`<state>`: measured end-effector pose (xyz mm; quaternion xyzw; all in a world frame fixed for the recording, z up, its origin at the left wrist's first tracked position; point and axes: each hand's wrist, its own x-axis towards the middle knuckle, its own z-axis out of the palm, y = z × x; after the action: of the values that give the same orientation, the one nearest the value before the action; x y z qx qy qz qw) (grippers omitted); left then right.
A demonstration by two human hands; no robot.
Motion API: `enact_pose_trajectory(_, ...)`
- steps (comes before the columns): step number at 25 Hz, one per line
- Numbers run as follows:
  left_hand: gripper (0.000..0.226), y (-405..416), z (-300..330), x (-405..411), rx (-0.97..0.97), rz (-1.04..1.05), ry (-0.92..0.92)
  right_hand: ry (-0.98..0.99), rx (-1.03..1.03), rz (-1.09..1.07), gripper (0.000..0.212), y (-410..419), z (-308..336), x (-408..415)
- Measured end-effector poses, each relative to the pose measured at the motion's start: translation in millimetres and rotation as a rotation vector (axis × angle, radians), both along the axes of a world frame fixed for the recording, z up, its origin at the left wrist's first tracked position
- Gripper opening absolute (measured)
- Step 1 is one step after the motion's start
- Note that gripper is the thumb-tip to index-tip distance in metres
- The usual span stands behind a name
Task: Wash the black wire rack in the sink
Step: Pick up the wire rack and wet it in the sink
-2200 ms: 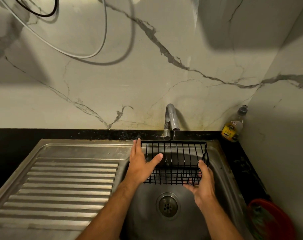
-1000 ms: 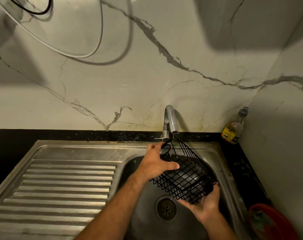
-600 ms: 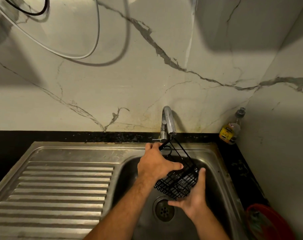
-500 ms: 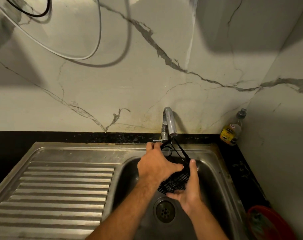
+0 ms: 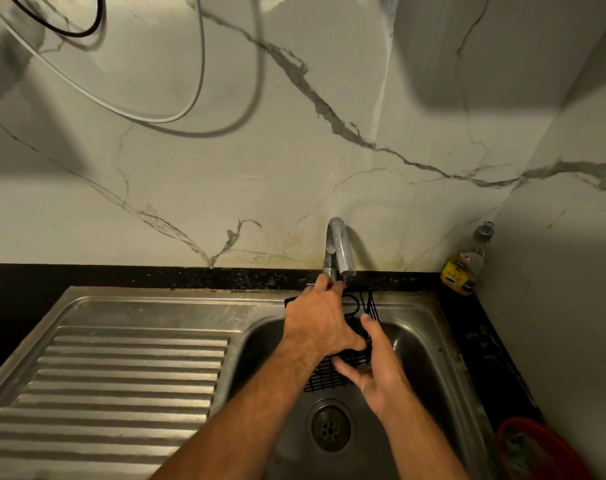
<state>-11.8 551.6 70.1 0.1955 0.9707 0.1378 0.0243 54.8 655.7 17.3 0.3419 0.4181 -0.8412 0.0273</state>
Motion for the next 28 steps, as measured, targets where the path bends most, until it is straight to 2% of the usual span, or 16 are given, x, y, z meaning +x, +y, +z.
enact_pose_trajectory(4, 0.107, -2, 11, -16, -0.037, -0.003, -0.025, -0.103, 0.188, 0.027, 0.053, -1, 7, -7)
enact_pose_trajectory(7, 0.114, -10, 15, -22, -0.097, 0.009, -0.005, -0.146, 0.345, 0.046, 0.055, -1, 19, -9)
enact_pose_trajectory(9, 0.118, -17, 13, -22, -0.076, 0.036, -0.038, -0.169, 0.451, 0.071, 0.058, -2, 23, -8)
enact_pose_trajectory(11, 0.119, -23, 9, -20, -0.006, 0.064, -0.090, -0.193, 0.518, 0.088, 0.072, -5, 26, -8)
enact_pose_trajectory(14, 0.106, -32, -1, -16, 0.206, 0.071, -0.222, -0.188, 0.505, 0.080, 0.079, -11, 25, -4)
enact_pose_trajectory(15, 0.092, -34, -4, -15, 0.308, 0.063, -0.292, -0.177, 0.488, 0.072, 0.077, -12, 24, 0)
enact_pose_trajectory(17, 0.051, -34, -10, -14, 0.568, 0.083, -0.485, -0.164, 0.484, 0.084, 0.071, -12, 21, 5)
enact_pose_trajectory(19, 0.020, -33, -15, -14, 0.824, 0.217, -0.666, -0.167, 0.571, 0.146, 0.066, -12, 15, 1)
enact_pose_trajectory(22, 0.019, -24, -28, -11, 1.036, 0.434, -0.781, -0.140, 0.942, 0.254, 0.069, -12, 10, -11)
enact_pose_trajectory(25, 0.023, -9, -37, -5, 1.187, 0.564, -0.882, 0.071, 1.431, 0.444, 0.064, -11, 12, -19)
enact_pose_trajectory(28, 0.023, -2, -46, -5, 1.353, 0.687, -0.936, 0.323, 1.598, 0.698, 0.053, -6, 15, -29)
